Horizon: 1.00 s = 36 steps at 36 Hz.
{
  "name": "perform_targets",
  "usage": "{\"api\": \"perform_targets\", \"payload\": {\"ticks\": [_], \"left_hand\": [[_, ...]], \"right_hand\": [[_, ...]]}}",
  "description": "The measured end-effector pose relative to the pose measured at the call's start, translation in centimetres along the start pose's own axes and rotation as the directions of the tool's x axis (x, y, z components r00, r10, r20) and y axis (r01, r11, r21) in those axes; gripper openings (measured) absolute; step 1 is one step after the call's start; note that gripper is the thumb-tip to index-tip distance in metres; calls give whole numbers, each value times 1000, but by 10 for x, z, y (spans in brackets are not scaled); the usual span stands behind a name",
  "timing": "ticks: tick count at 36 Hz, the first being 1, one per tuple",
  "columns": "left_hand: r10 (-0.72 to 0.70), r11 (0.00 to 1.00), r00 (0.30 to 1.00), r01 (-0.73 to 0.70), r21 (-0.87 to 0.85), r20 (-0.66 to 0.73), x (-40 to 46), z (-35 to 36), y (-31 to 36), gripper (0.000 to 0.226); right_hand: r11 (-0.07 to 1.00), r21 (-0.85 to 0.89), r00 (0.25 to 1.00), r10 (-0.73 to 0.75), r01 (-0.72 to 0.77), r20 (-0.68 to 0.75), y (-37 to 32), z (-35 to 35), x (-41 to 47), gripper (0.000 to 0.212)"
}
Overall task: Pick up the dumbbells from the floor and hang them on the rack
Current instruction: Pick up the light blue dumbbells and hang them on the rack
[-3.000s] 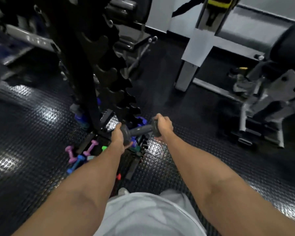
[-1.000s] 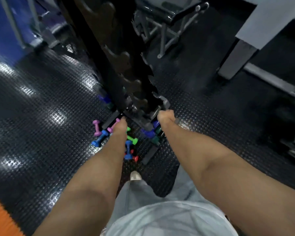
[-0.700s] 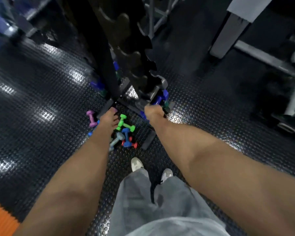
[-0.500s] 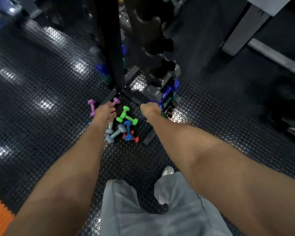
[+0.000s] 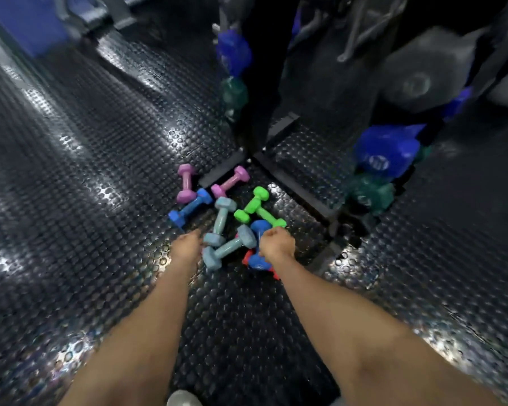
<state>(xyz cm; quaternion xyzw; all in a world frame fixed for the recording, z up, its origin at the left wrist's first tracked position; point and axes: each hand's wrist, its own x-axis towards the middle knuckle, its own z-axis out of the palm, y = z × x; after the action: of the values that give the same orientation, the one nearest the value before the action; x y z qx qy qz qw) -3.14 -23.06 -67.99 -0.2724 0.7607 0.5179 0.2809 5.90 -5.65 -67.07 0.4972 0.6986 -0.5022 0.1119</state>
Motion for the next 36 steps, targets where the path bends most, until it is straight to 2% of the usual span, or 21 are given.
{"api": "perform_targets", "payload": {"ticks": [2,4,6,11,13,16,18,20,22,25,28,30,33,36], "left_hand": [[12,1000,1000,-13,3,13,27,5,-18,30],[24,1000,1000,-24,-15,14,55,13,-38,45],[44,999,999,-44,-32,-13,83,23,-56,46],[71,996,994,-67,52,-79,121,42,-83,48],[84,994,989,-74,87,-125,130,45,-92,44],[81,996,982,-75,41,-171,142,48,-108,28],[74,997,979,-71,21,-191,153,51,-112,24],[78,997,971,-73,32,-226,162,55,-114,26],[77,993,960,-48,111,-271,171,60,-115,37],[15,978,936,59,200,-351,176,72,-119,60],[-76,979,912,145,144,-403,177,81,-132,81],[-86,989,916,125,76,-393,180,84,-142,89],[-38,995,927,69,71,-372,186,84,-151,92],[-12,982,937,76,171,-349,188,84,-153,93]], "right_hand": [[1000,-7,1000,-26,26,-10,11,16,22,15],[996,-53,996,-77,75,-47,24,32,47,21],[991,-74,990,-118,112,-83,33,45,74,25],[983,-21,979,-183,182,-87,48,69,119,18],[975,0,973,-223,223,-67,50,79,133,29],[944,3,944,-328,329,-44,54,97,150,46],[927,-39,928,-372,373,27,54,109,158,59],[908,-114,912,-386,402,138,53,122,158,81],[868,-232,896,-406,439,180,51,134,154,94],[861,-284,905,-415,423,89,55,144,157,91],[901,-212,920,-392,377,-27,61,145,164,84],[885,-277,904,-415,373,-108,63,149,165,72],[809,-507,854,-462,297,-238,68,161,160,62],[842,-503,861,-394,197,-322,65,169,157,57]]}}
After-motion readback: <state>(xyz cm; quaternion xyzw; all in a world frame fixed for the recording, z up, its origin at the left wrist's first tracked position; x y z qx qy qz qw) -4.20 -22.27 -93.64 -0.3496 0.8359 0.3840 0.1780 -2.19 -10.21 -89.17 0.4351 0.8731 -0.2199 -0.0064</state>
